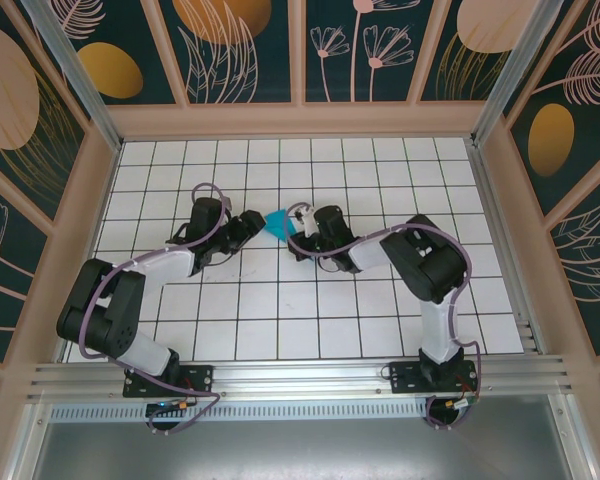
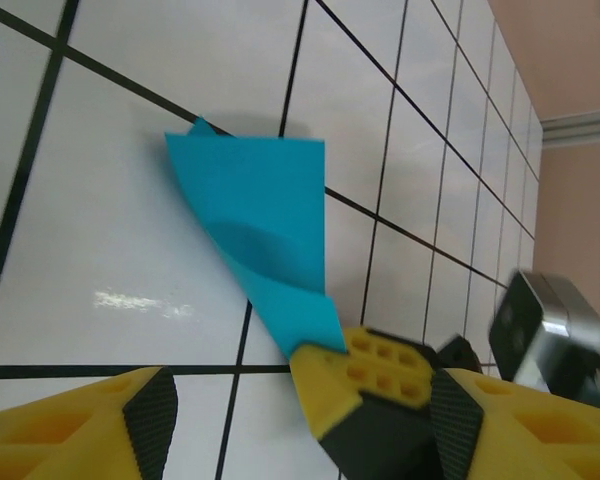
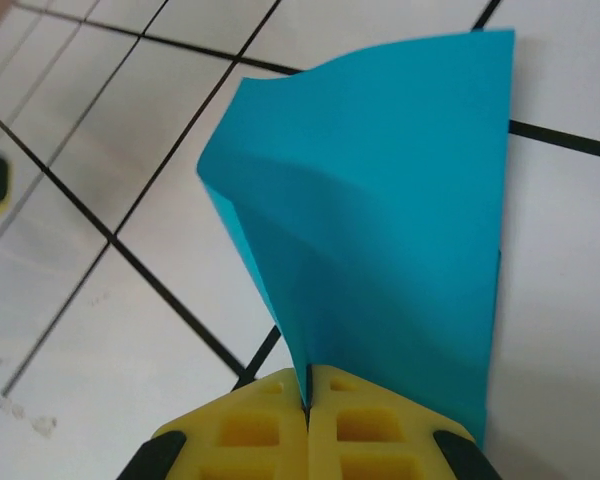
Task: Fold a paper plane with a square sheet of paper (pick it up from the middle)
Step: Fold the wing for the fifth time at the center of the table.
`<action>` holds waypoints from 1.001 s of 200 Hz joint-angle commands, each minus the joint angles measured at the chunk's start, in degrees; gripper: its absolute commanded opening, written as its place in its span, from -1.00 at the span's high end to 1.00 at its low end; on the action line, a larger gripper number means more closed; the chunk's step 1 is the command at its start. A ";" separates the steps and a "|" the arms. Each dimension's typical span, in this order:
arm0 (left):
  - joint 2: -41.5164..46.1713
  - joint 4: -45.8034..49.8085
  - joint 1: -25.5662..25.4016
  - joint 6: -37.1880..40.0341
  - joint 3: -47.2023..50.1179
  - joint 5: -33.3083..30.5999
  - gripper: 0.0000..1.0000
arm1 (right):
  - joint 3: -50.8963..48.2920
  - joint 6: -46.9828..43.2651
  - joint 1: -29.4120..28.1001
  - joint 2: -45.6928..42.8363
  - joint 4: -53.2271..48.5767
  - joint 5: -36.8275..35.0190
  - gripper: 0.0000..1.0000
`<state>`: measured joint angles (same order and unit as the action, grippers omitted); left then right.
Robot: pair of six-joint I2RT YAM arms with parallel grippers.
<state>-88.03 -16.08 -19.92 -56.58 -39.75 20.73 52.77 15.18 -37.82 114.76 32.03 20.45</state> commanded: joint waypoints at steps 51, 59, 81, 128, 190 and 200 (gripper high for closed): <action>-2.20 -9.09 0.10 1.91 1.71 6.13 -0.39 | 0.46 10.00 2.23 0.68 -3.47 6.89 1.00; -2.61 -9.77 0.15 1.97 1.95 6.41 -0.39 | 0.51 10.75 2.25 0.51 -3.68 7.01 1.00; -3.37 -12.20 -0.10 1.81 2.69 7.31 -0.37 | 0.37 13.70 2.74 0.31 -2.82 9.00 1.00; -5.95 -16.36 -1.88 3.27 2.51 8.63 -0.22 | -0.38 21.48 4.39 0.13 1.34 15.21 1.00; -9.80 -18.84 -4.28 4.66 0.51 8.62 0.04 | -4.14 31.58 6.17 -0.02 9.84 19.43 1.00; -11.41 -19.46 -4.60 4.76 0.11 8.68 0.07 | -4.81 32.79 6.17 -0.02 10.80 19.54 1.00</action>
<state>-97.17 -31.44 -23.79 -53.45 -37.60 28.27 50.15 42.52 -32.01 115.33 36.99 37.01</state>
